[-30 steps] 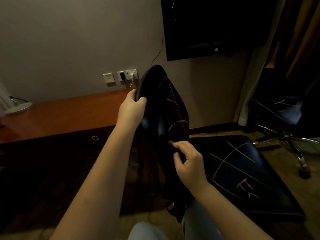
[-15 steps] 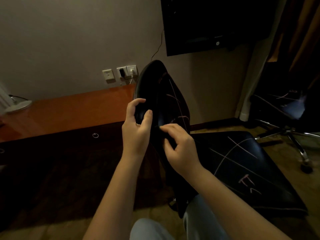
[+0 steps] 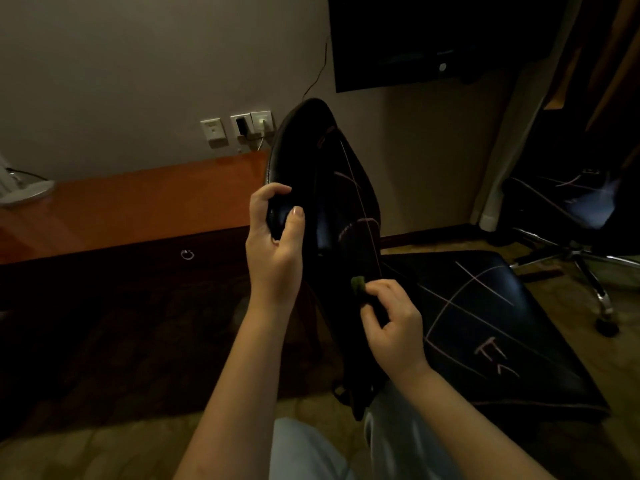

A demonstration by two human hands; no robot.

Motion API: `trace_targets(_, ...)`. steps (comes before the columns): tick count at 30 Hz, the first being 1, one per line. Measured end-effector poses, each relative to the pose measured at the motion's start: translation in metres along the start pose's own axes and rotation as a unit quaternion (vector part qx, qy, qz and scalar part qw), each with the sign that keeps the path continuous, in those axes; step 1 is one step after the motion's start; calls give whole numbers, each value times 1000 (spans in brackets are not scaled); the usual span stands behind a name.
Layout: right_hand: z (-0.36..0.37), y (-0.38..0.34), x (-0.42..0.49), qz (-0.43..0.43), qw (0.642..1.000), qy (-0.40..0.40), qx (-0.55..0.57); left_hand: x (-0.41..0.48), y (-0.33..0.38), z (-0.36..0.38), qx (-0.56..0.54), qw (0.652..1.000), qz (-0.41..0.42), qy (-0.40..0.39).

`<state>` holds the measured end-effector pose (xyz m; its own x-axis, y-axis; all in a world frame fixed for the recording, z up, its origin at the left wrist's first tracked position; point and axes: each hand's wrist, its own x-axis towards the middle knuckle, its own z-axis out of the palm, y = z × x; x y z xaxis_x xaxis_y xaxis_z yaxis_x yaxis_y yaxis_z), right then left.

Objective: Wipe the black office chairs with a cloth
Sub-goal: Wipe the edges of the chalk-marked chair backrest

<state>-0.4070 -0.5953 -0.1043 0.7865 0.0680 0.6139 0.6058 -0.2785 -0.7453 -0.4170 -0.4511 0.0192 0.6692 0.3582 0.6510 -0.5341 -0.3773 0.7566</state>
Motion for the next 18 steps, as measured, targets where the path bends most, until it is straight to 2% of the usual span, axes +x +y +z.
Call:
trace_targets(4,-1,-12,13,-5,1000,-10,4,1,-1,0,-2,1000,-1,-3)
trace_targets(12,13,-65,56,-106,994,-14,5,1,1,1,-4,1000,11,-2)
trace_targets(18,8,-39,35,-69,998,0,8,0,-2,1,-1,1000,8,-4)
